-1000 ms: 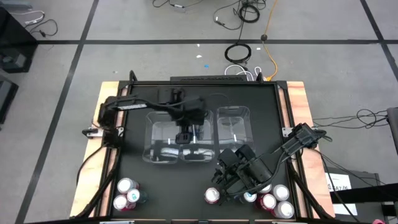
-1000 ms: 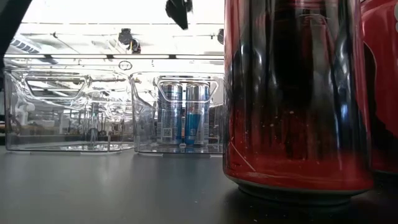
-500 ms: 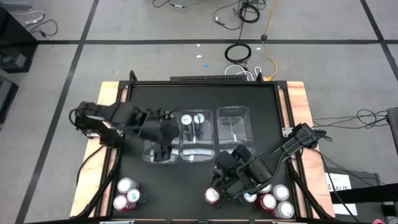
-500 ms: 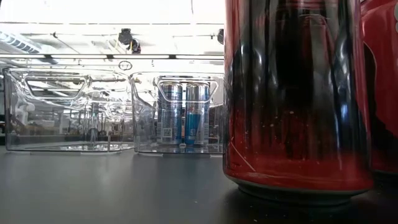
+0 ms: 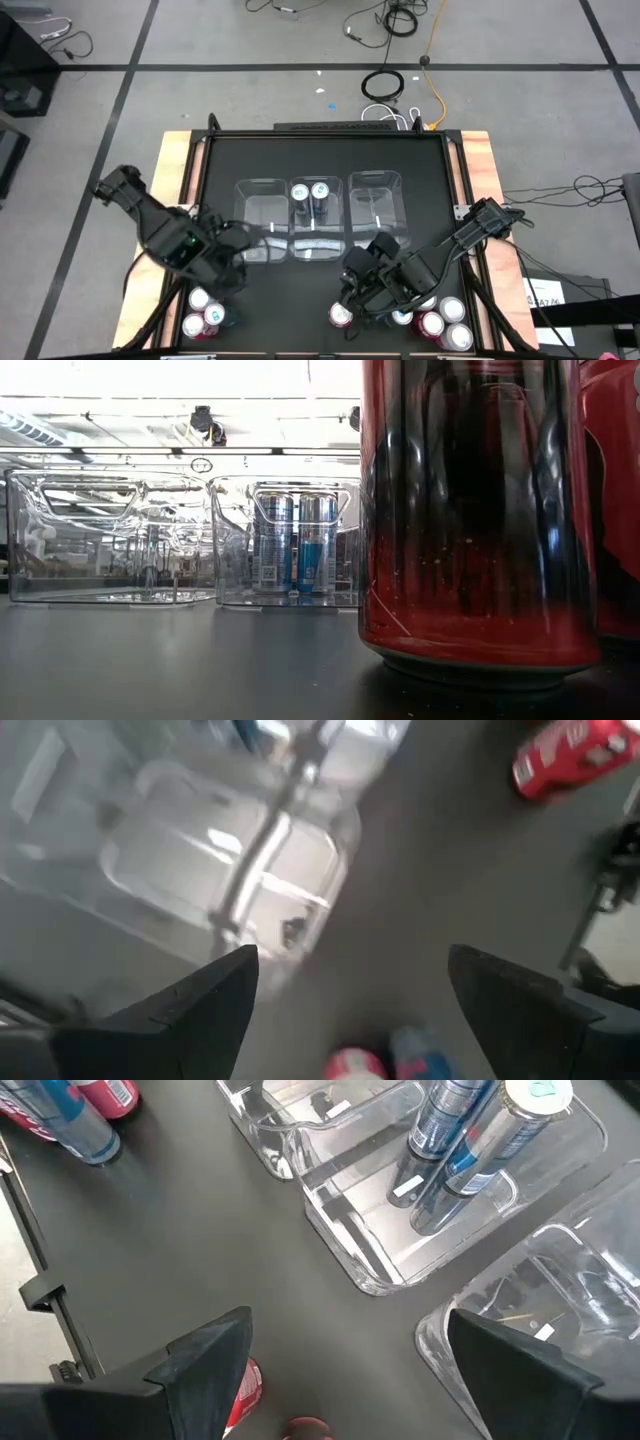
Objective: Sort soda cans
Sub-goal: Put the blue soda can into the middle transparent bin
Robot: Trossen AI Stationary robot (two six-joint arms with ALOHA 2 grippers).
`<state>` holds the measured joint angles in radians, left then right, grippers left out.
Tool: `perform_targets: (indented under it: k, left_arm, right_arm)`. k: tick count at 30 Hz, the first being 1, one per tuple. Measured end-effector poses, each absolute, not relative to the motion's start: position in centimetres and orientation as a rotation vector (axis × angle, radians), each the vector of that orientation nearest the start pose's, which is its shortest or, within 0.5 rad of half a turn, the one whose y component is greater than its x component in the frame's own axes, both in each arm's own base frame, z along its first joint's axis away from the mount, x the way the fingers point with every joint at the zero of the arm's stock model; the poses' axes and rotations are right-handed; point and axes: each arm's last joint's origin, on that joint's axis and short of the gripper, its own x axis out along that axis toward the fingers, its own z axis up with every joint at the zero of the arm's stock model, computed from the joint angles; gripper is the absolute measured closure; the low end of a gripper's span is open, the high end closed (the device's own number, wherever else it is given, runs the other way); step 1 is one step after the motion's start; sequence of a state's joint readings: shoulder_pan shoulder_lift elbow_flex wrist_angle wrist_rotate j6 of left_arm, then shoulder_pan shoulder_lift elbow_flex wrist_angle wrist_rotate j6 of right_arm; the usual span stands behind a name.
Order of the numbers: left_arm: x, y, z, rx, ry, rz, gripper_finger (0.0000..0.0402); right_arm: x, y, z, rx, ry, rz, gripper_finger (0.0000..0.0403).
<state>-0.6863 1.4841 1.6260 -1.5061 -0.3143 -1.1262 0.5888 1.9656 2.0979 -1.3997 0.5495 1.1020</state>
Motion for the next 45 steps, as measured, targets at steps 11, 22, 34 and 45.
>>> perform_targets:
  k: [11, 22, 34, 45]
  left_arm:
    - [17.6, -17.2, 32.9, -0.407, 1.226, 0.253, 0.0065]
    - [16.9, -18.3, 31.4, -0.214, 1.266, 0.081, 0.0065]
    - [17.0, -18.7, 31.5, -0.235, 1.245, 0.042, 0.0065]
    - [17.6, -19.8, 31.2, -0.268, 1.228, -0.005, 0.0065]
  right_arm:
    - [33.0, 20.2, 35.1, 0.326, 0.898, -0.507, 0.0074]
    - [33.2, 20.4, 35.3, 0.509, 0.835, -0.572, 0.0074]
    - [33.6, 20.6, 35.4, 0.641, 0.781, -0.585, 0.0074]
    - [33.6, 20.7, 35.5, 0.614, 0.786, -0.567, 0.0074]
